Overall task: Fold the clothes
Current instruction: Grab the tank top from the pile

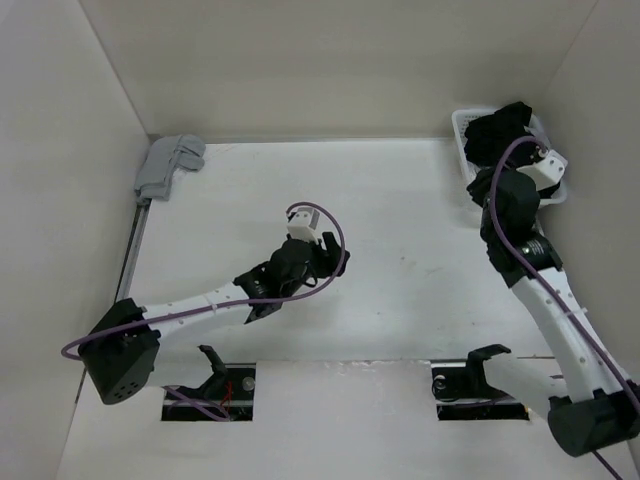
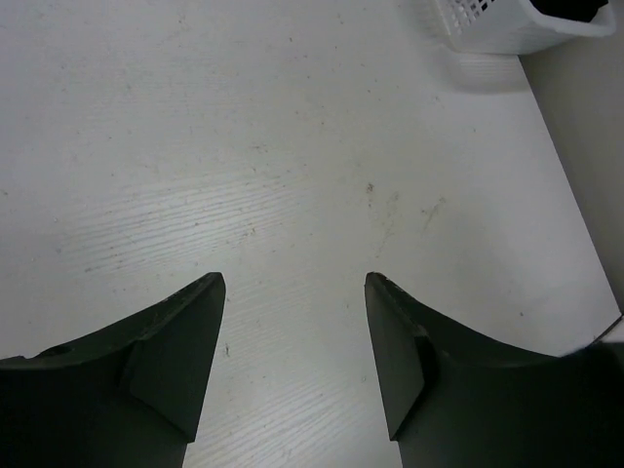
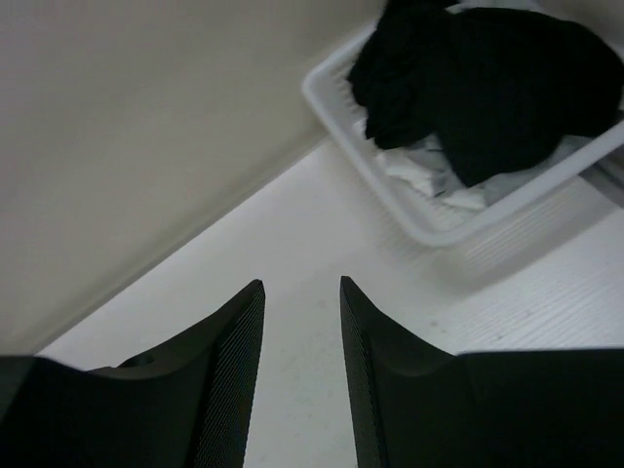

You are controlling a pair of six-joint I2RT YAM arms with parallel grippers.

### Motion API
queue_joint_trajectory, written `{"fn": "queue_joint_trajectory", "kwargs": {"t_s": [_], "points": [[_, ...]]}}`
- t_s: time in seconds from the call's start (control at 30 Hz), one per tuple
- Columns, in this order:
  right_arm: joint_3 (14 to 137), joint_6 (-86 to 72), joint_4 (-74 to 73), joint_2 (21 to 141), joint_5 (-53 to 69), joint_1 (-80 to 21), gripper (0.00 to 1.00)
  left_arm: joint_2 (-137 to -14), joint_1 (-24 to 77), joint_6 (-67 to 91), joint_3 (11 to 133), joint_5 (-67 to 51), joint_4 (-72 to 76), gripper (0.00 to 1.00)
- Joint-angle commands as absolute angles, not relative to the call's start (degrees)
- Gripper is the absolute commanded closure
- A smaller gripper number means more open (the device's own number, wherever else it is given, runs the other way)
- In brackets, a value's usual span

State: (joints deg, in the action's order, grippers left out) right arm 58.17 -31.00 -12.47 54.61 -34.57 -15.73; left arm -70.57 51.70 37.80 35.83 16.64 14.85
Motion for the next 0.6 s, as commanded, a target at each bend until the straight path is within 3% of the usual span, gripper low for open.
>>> {"fn": "queue_joint_trajectory", "kwargs": {"t_s": [0.0,0.13,0.17,0.23,0.37,0.57], "points": [[61.6,-30.0,-13.2,61.9,-34.7,-10.2,0.61,-71.6,52.4,35.4,34.5,15.1,18.7,0.41],[64.3,-31.0,-9.8,70.9,-34.0,-5.2,0.76,-72.8,52.8,35.4,32.6,14.9,20.6,0.40],[66.2,-31.0,-7.9,75.5,-33.0,-2.7,0.93,-73.5,53.2,35.3,32.3,14.7,21.7,0.40],[68.1,-31.0,-7.5,79.2,-32.1,-1.0,1.00,-73.9,53.3,35.1,32.3,14.3,22.1,0.40],[74.8,-30.2,-7.6,90.6,-31.6,5.1,1.00,-73.8,53.5,33.9,31.6,13.2,23.5,0.41],[87.0,-25.8,-7.7,106.0,-25.9,11.6,0.67,-72.9,51.5,33.5,29.4,12.5,26.6,0.41]]}}
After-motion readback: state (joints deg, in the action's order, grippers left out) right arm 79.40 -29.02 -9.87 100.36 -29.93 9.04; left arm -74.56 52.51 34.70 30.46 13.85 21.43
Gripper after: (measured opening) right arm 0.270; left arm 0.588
